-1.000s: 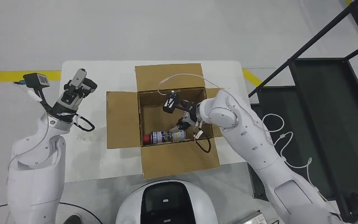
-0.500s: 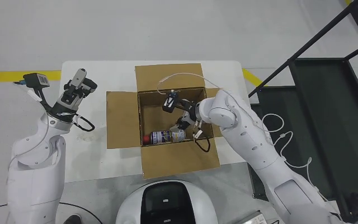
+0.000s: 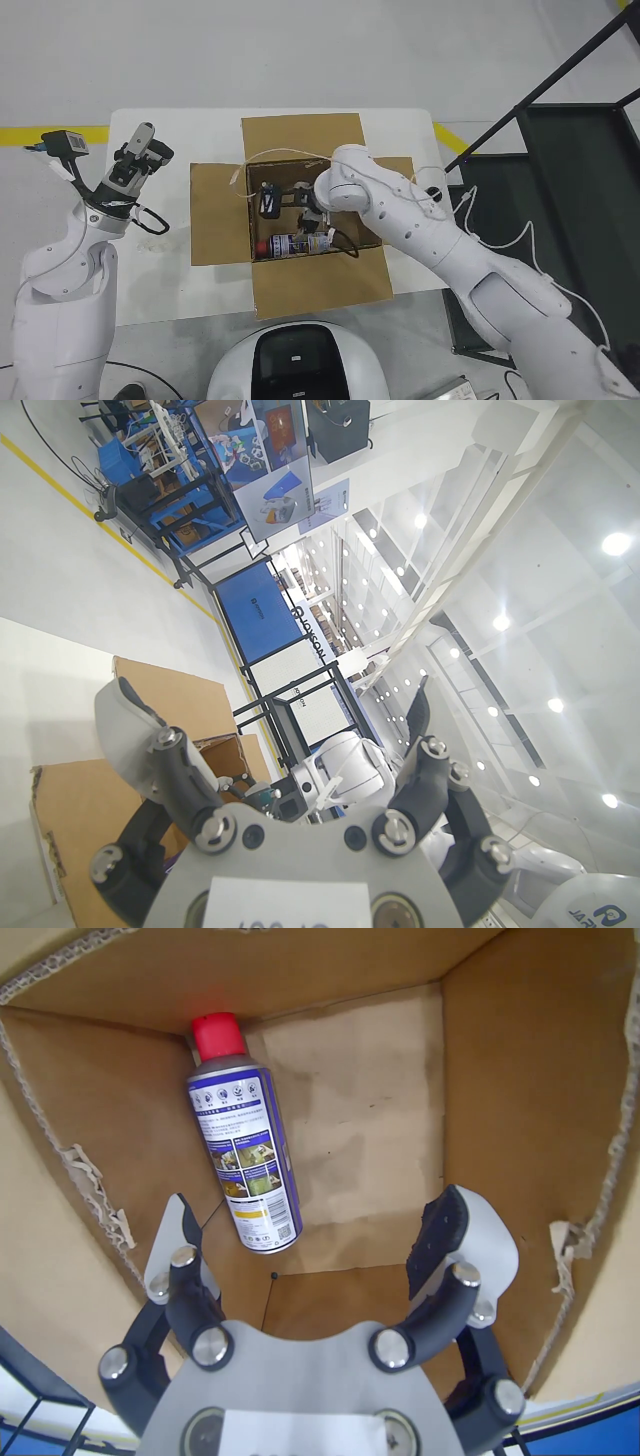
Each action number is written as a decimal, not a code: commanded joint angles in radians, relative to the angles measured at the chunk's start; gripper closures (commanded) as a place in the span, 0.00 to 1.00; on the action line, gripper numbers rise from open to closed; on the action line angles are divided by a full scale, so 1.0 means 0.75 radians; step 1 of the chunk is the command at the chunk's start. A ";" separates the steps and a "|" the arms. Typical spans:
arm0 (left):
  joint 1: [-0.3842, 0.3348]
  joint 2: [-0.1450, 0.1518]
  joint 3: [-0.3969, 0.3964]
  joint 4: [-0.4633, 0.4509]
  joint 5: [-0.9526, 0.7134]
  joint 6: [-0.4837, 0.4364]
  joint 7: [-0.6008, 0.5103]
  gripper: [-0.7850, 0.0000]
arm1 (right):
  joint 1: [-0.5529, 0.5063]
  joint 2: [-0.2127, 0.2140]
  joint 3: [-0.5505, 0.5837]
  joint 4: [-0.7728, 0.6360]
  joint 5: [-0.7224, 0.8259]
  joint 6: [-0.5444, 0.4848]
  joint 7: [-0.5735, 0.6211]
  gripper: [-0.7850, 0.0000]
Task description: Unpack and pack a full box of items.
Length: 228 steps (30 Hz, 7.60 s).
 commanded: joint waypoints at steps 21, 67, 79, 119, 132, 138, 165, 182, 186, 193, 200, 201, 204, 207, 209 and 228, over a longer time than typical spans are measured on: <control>0.000 0.000 0.000 0.000 0.000 0.000 0.000 0.00 | 0.207 -0.146 -0.431 0.505 0.208 -0.124 -0.124 0.00; 0.000 0.000 0.000 0.000 0.000 0.000 0.000 0.00 | 0.201 -0.059 -0.419 0.615 0.176 -0.171 -0.171 0.00; 0.000 0.000 0.000 0.000 0.000 0.000 0.000 0.00 | 0.137 0.035 -0.359 0.315 0.196 -0.086 -0.124 0.00; 0.000 0.000 0.000 0.000 0.000 0.000 0.000 0.00 | 0.129 -0.138 -0.388 0.542 0.146 -0.060 -0.200 1.00; 0.000 0.000 0.000 0.000 0.000 0.000 0.000 0.00 | 0.096 -0.031 -0.259 0.325 0.111 -0.130 -0.240 1.00; 0.000 0.000 0.000 0.000 0.000 0.000 0.000 0.00 | -0.021 0.117 -0.036 0.061 0.039 -0.202 -0.437 1.00; 0.000 0.000 0.000 0.000 0.000 0.000 0.000 0.00 | -0.772 0.428 0.757 -0.720 -0.494 -0.408 -1.205 1.00; 0.000 0.000 0.000 0.000 0.000 0.000 0.000 0.00 | -0.772 0.428 0.757 -0.720 -0.494 -0.408 -1.205 1.00; 0.000 0.000 0.000 0.000 0.000 0.000 0.000 0.00 | -0.772 0.428 0.757 -0.720 -0.494 -0.408 -1.205 1.00; 0.000 0.000 0.000 0.000 0.000 0.000 0.000 0.00 | -0.772 0.428 0.757 -0.720 -0.494 -0.408 -1.205 1.00; 0.000 0.000 0.000 0.000 0.000 0.000 0.000 0.00 | -0.772 0.428 0.757 -0.720 -0.494 -0.408 -1.205 1.00; 0.000 0.000 0.000 0.000 0.000 0.000 0.000 0.00 | -0.772 0.428 0.757 -0.720 -0.494 -0.408 -1.205 1.00; 0.000 0.000 0.000 0.000 0.000 0.000 0.000 0.00 | -0.772 0.428 0.757 -0.720 -0.494 -0.408 -1.205 1.00; 0.000 0.000 0.000 0.000 0.000 0.000 0.000 0.00 | -0.772 0.428 0.757 -0.720 -0.494 -0.408 -1.205 1.00; 0.000 0.000 0.000 0.000 0.000 0.000 0.000 0.00 | -0.772 0.428 0.757 -0.720 -0.494 -0.408 -1.205 1.00; 0.000 0.000 0.000 0.000 0.000 0.000 0.000 0.00 | -0.887 0.458 0.907 -0.801 -0.505 -0.471 -1.492 1.00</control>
